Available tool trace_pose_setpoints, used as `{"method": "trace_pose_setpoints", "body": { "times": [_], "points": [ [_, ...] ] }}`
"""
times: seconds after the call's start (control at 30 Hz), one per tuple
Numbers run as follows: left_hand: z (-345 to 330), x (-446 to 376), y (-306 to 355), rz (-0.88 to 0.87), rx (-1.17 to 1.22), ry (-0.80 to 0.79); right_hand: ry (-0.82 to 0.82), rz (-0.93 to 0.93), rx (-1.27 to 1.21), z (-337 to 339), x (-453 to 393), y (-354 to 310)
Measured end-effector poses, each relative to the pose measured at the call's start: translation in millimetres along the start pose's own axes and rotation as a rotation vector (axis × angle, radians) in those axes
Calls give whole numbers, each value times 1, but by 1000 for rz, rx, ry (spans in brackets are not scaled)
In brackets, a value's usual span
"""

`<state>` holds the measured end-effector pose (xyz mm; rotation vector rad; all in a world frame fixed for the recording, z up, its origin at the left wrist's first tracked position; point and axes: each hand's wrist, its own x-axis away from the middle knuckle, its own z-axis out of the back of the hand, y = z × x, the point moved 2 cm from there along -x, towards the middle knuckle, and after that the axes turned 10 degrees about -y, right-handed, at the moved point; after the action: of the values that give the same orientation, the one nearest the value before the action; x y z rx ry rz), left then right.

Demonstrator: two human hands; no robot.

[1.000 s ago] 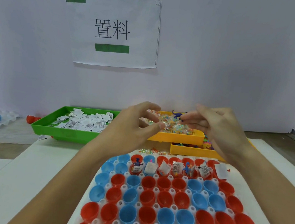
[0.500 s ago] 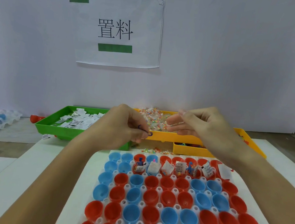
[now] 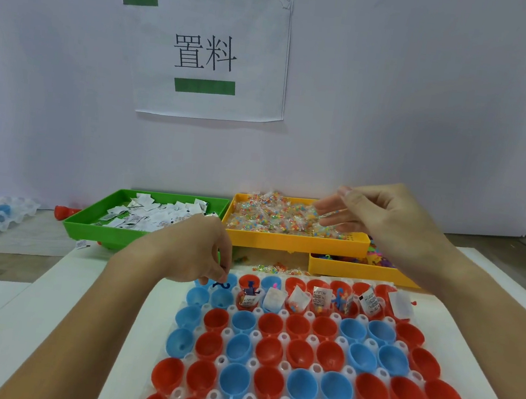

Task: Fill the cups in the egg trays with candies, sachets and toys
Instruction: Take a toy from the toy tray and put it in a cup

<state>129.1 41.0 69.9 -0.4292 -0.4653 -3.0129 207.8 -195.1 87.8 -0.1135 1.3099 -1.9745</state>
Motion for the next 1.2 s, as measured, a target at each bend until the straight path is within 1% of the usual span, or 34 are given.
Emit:
{"method": "trace_pose_setpoints", "body": {
  "times": [0.1,0.2,0.4,0.73,0.9,0.97,1.07,1.13,1.2],
  "points": [
    [2,1,2,4,3,0,4,1,10,0,0,1],
    [7,2,3,-14,-14,47,18,5,25,1,-1,1],
    [-4,-5,2,-14,-68,-53,20,13,46,2,-1,0],
    [-14,-15,-3,-15,-75,-29,28,10,61,6,-2,6],
    [-10,-12,-1,-22,-71,-27,56,-25,65,13,-3,15],
    [-7,-12,0,-26,-89,55,80,-45,72,15,-4,19],
    [-5,-17,1,-61,-71,297,106,-65,85,17,-5,24],
    [-10,-23,3,-97,-35,425,108,-68,88,16,-5,25],
    [-19,-30,5,-99,-20,453,108,-65,90,15,-5,24]
  ]
}}
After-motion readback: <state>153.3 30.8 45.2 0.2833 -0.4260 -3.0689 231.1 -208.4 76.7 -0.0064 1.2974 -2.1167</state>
